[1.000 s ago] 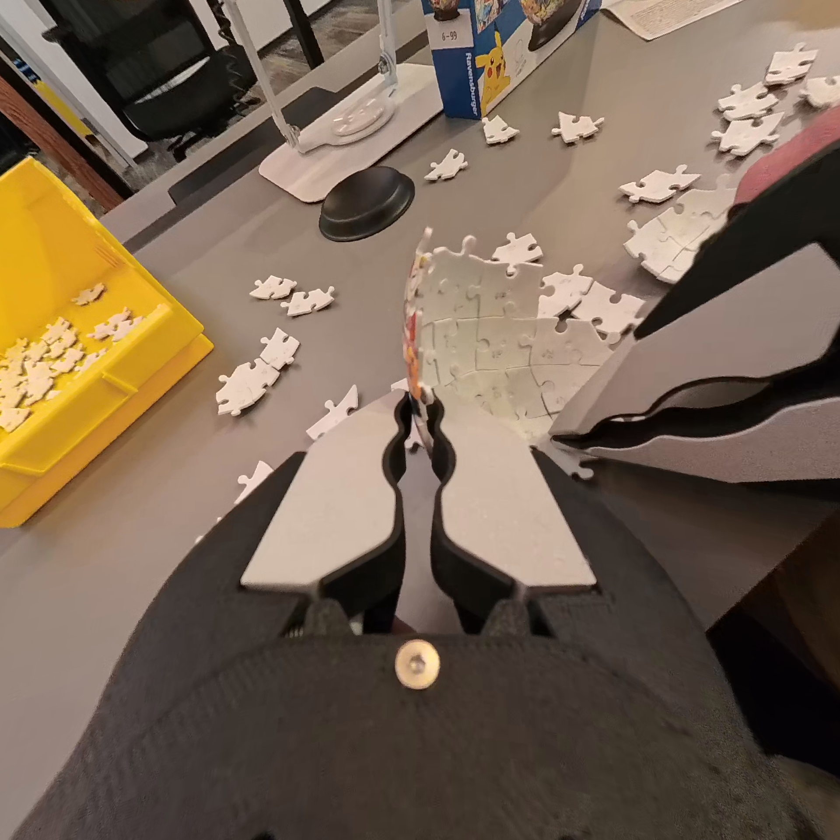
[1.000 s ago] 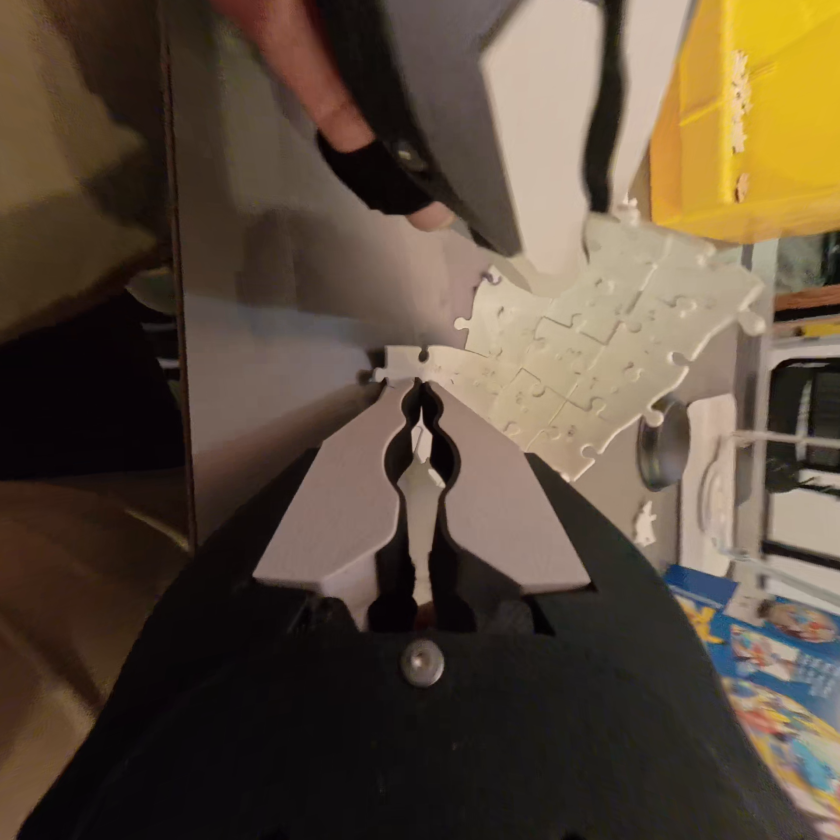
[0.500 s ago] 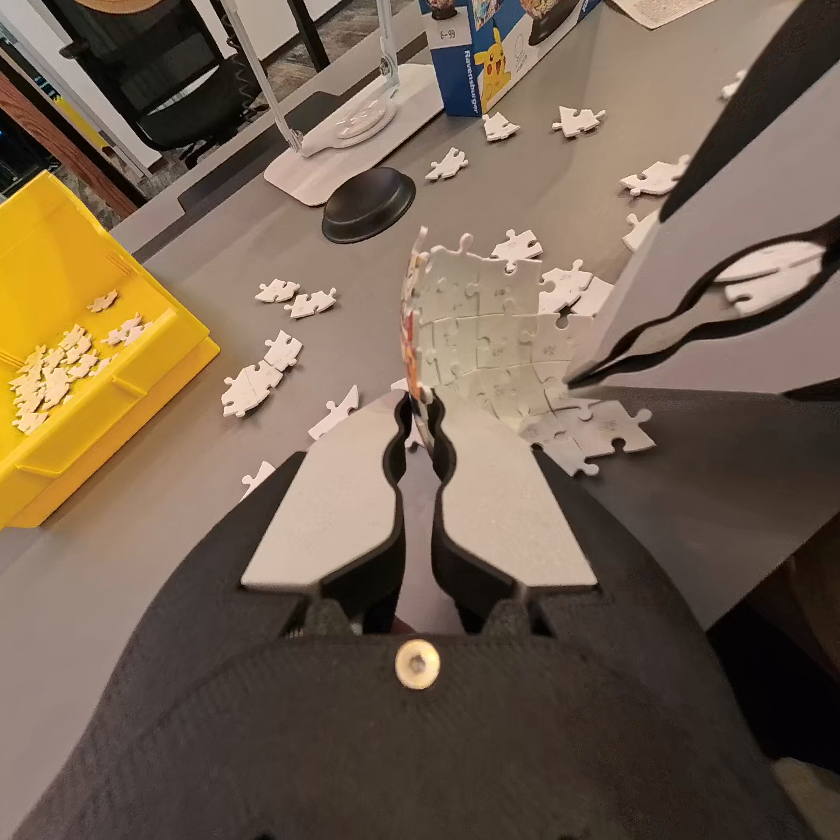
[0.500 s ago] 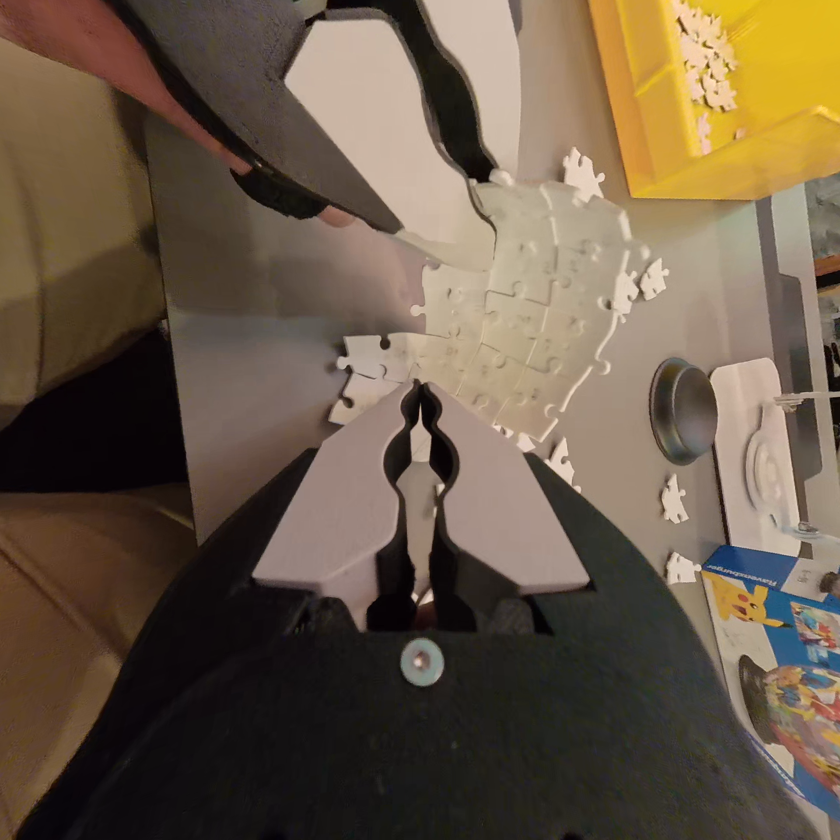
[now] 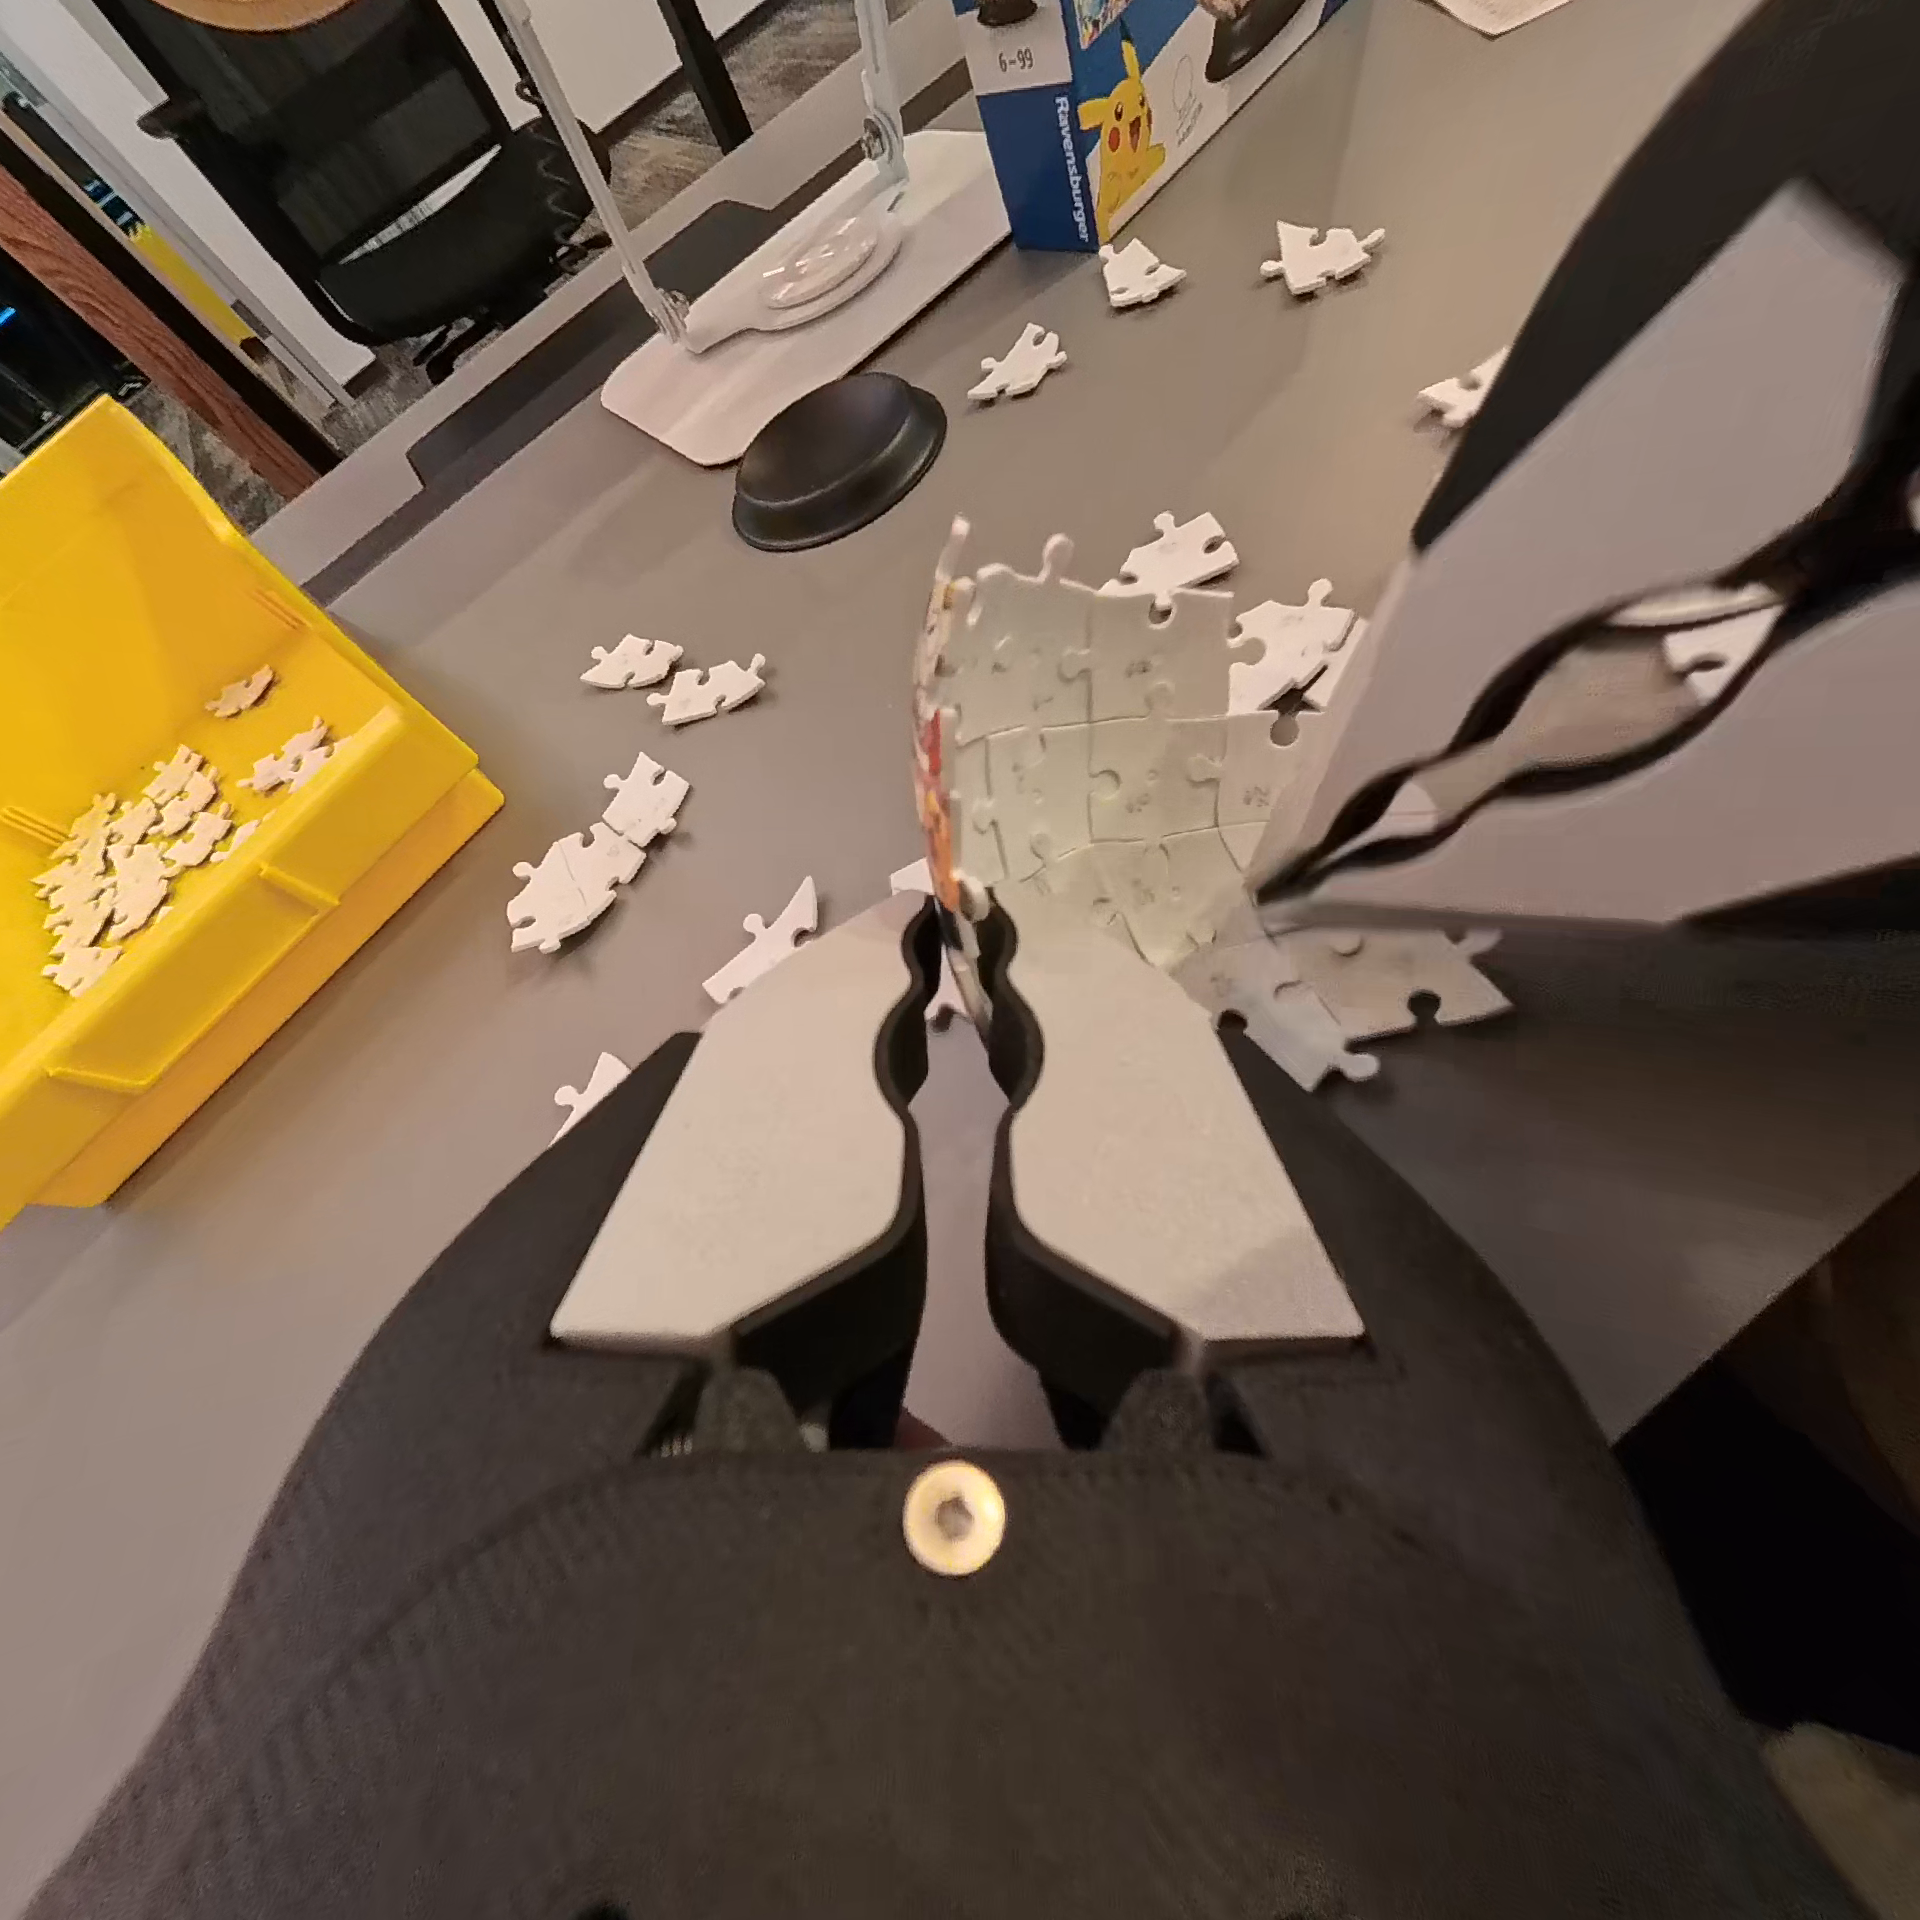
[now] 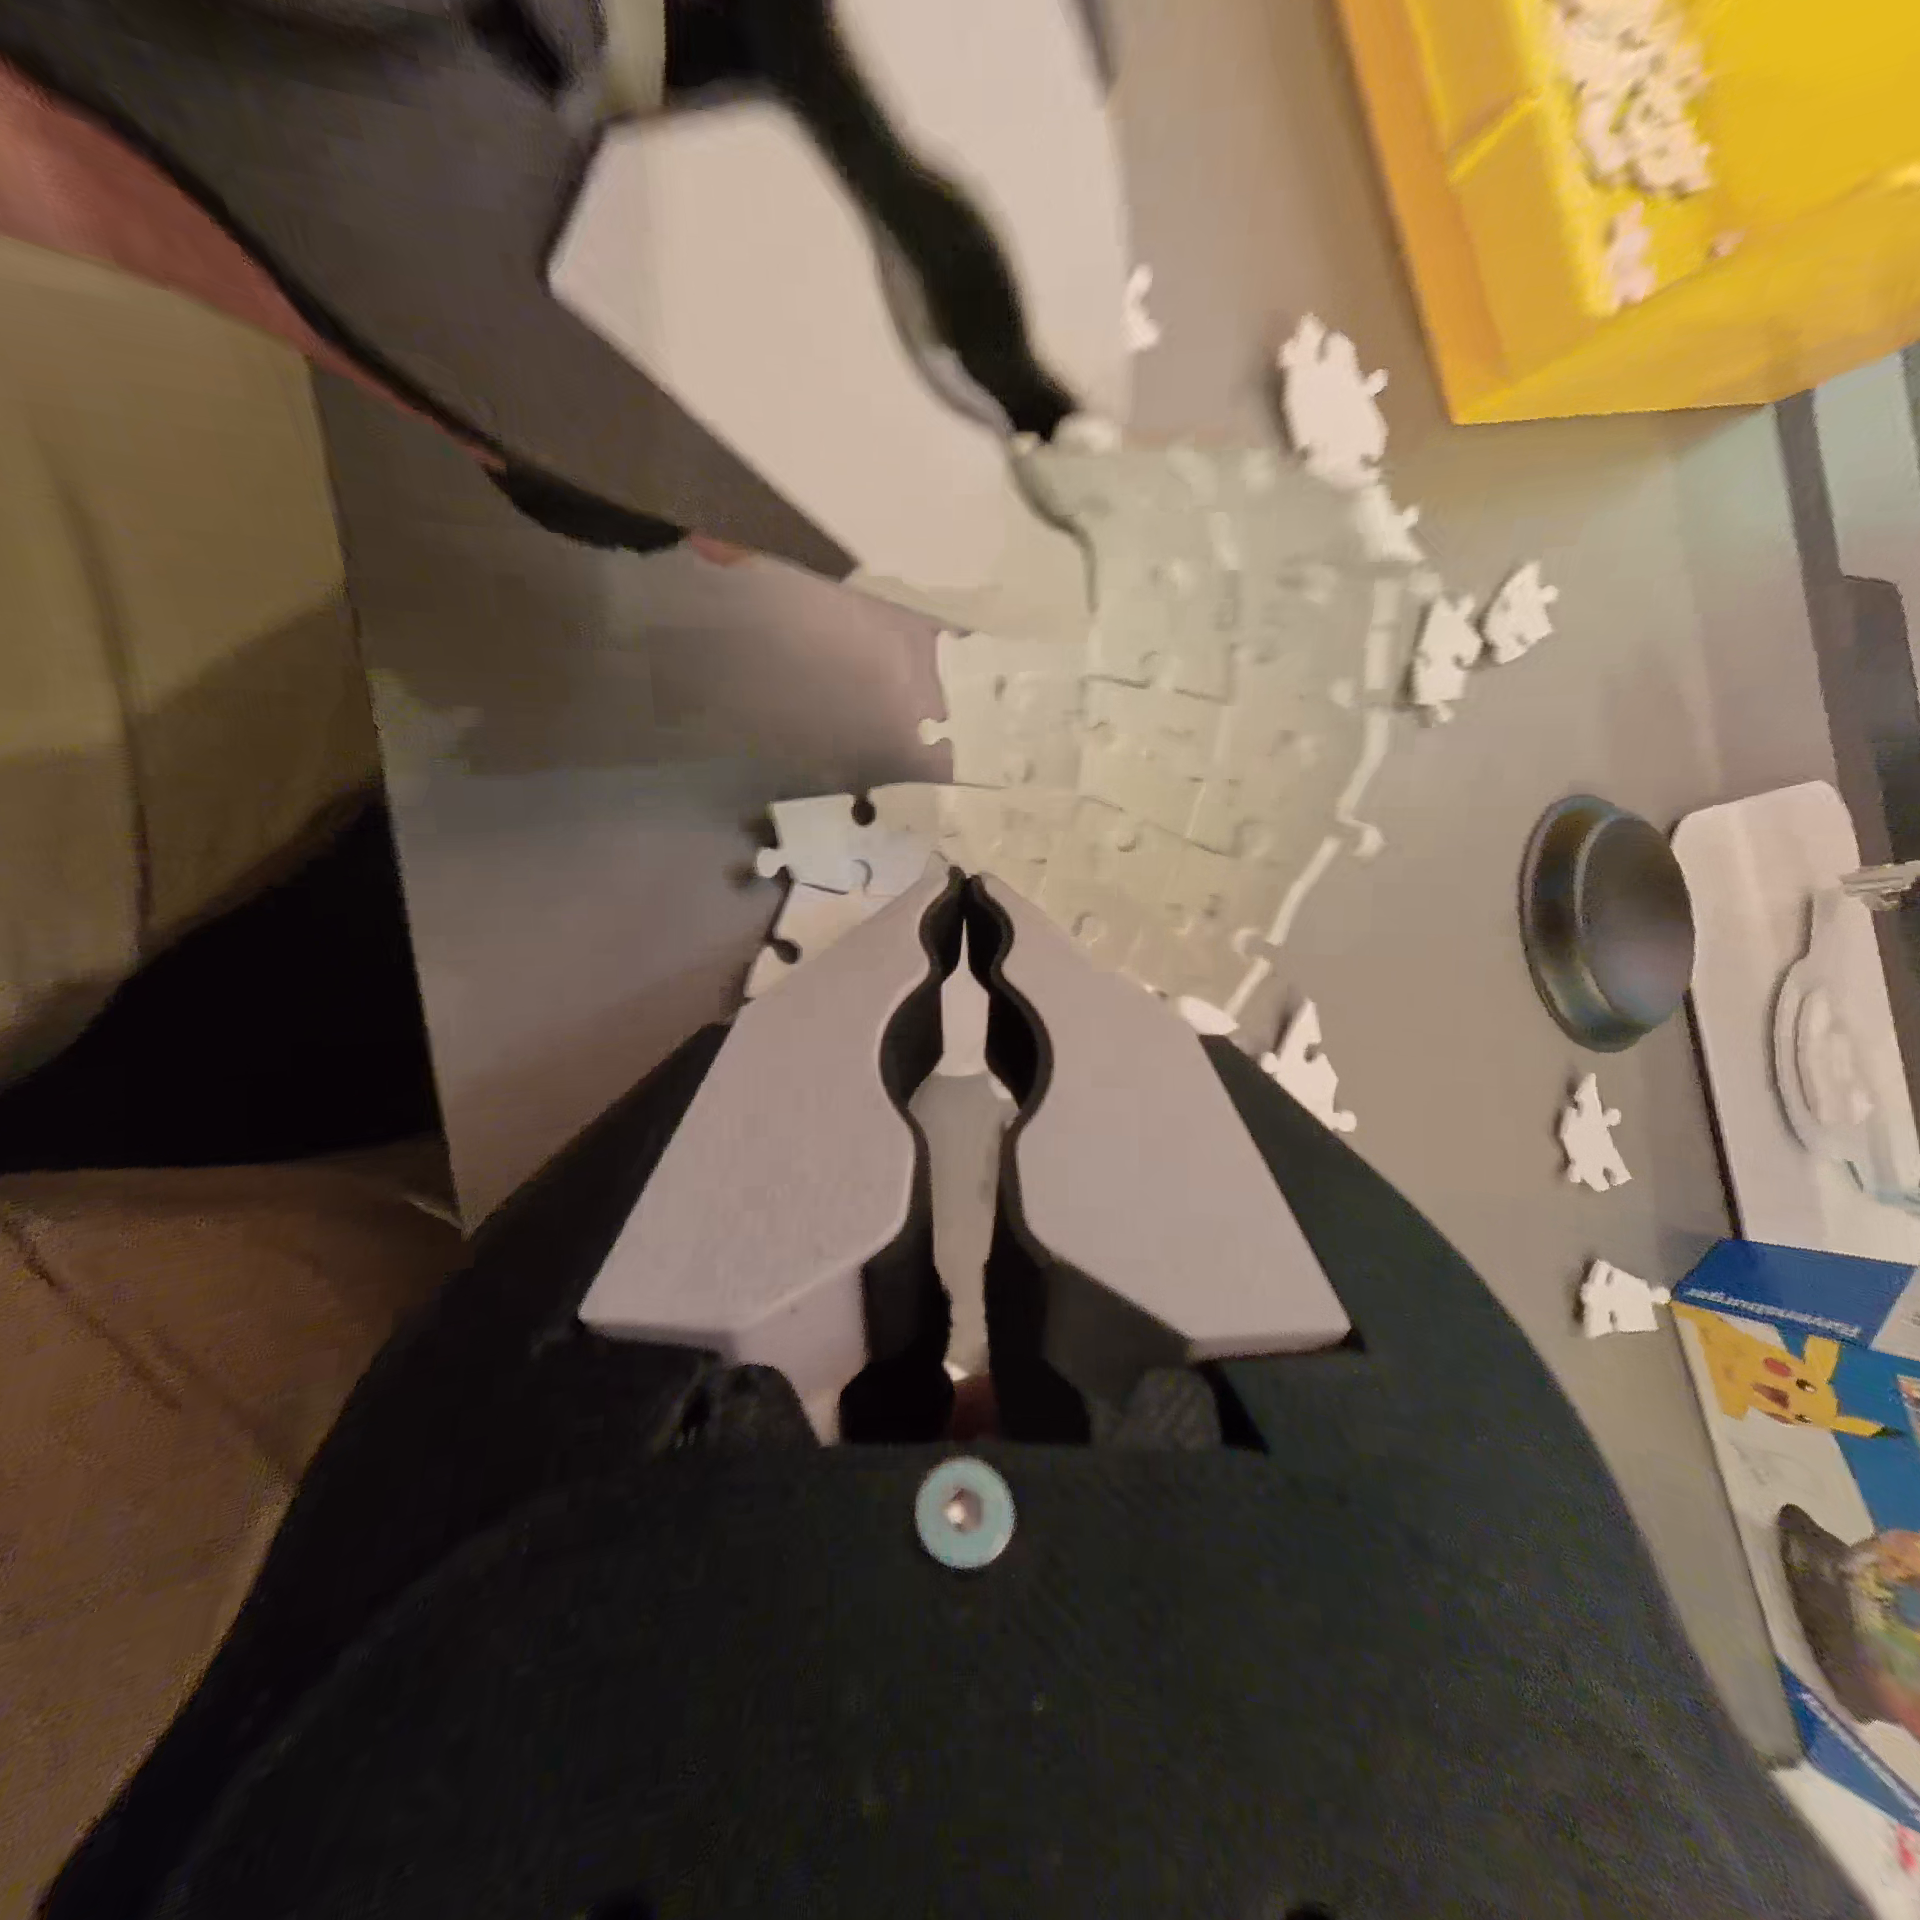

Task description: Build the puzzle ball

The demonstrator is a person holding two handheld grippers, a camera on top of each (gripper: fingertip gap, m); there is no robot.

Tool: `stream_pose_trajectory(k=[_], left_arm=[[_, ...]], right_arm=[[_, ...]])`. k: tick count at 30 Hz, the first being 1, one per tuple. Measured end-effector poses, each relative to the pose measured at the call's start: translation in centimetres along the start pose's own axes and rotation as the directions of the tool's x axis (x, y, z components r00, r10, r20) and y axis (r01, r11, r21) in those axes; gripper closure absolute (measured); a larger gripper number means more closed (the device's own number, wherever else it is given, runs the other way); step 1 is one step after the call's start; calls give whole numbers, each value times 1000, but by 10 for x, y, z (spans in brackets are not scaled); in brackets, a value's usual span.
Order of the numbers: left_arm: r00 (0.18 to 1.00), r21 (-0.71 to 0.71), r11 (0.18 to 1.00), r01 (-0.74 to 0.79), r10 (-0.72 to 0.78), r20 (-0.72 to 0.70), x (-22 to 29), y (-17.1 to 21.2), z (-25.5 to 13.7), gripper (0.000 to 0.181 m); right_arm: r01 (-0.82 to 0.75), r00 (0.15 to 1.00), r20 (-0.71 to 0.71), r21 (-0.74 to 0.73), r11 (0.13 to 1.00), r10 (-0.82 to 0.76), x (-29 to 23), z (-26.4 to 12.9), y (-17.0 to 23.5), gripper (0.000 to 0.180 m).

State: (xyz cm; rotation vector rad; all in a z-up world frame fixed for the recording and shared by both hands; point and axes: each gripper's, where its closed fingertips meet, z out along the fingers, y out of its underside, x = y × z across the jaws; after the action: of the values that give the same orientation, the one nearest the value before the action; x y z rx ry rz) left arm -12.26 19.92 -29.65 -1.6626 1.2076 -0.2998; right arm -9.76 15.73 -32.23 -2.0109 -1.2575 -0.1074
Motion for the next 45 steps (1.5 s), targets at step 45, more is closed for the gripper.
stream_pose_trajectory(k=[45], left_arm=[[970,27,971,238,-239,42,-23,0,-4,176]], right_arm=[[-799,549,375,-27,601,747,-13,-7,-3,180]])
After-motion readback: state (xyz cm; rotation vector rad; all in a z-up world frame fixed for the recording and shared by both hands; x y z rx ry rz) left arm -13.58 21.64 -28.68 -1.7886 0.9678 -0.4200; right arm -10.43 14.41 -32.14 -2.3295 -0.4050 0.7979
